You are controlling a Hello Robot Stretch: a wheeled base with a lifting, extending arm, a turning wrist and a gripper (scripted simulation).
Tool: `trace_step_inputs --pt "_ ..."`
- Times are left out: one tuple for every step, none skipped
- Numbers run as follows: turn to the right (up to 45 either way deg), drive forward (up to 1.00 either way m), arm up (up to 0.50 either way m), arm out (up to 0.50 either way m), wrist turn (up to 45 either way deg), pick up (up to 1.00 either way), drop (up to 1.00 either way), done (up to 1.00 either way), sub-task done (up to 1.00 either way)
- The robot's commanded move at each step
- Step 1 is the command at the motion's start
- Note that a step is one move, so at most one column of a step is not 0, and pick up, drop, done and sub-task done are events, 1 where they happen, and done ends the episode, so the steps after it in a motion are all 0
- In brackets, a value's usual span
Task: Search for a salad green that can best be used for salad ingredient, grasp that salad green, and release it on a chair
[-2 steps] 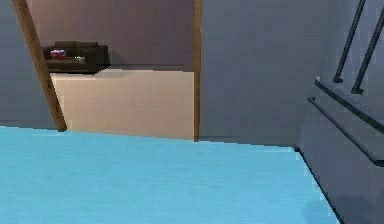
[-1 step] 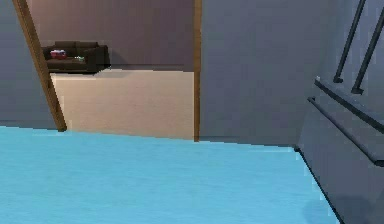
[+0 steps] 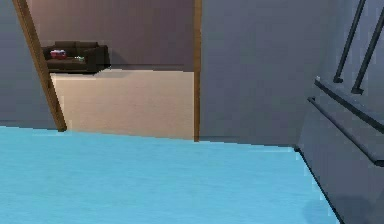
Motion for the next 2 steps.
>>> trace_step_inputs --pt "45.0 0.0 0.0 0.0 0.0 0.0 0.0 0.0 0.0" --pt "-45.0 0.0 0.0 0.0 0.0 0.0 0.0 0.0 0.0"
